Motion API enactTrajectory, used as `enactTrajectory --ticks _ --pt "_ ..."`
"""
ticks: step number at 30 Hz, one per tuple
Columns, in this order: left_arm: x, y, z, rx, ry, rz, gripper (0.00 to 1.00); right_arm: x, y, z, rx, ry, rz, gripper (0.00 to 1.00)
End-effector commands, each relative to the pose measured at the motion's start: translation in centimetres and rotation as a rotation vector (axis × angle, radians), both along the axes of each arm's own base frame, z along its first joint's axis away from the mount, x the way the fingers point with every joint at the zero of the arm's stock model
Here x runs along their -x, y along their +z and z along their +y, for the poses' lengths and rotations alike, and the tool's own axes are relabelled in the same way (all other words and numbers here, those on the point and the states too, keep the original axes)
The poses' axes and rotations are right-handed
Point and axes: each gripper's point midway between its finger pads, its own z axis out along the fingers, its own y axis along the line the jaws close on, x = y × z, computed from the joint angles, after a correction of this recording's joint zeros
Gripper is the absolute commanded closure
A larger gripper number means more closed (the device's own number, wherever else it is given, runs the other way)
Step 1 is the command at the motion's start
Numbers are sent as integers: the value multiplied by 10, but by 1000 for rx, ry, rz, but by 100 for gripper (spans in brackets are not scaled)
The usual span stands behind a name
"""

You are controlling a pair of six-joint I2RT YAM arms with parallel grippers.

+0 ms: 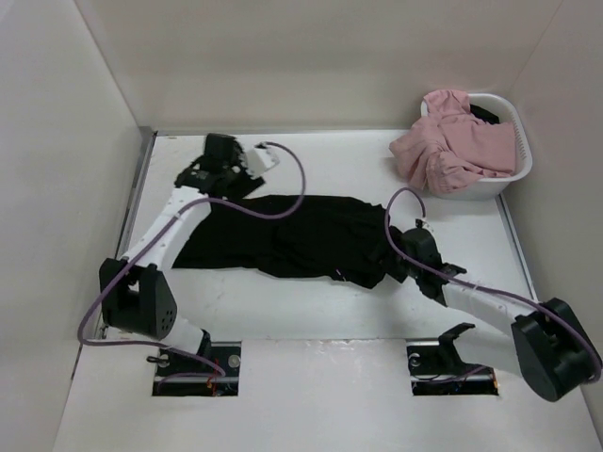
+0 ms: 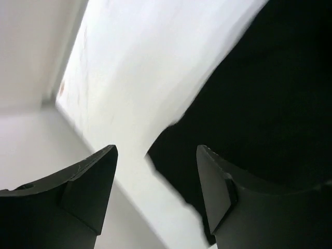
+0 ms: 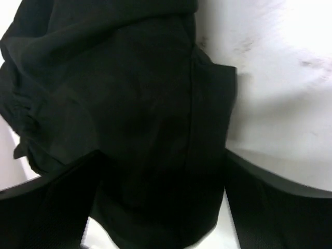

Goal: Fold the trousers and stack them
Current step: Fold the trousers

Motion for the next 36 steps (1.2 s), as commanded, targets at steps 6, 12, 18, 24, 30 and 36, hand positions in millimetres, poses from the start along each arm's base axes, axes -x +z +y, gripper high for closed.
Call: enactTrajectory --ticks 6,12,18,24,30,36 --pt "92 -74 -157 117 -324 307 39 -20 -6 14 -100 48 -20 69" --pt "79 -106 -144 162 -216 372 46 -42 45 -20 51 37 -100 100" --pt "35 -6 -110 463 -48 152 39 -50 125 -54 492 174 -123 100" --pt "55 -70 -30 331 167 287 42 -46 182 -6 750 386 -141 100" --pt "66 -108 -12 337 248 344 41 -40 154 102 922 693 -63 98" --pt "57 -126 -16 397 301 396 41 -37 121 169 905 773 -36 91"
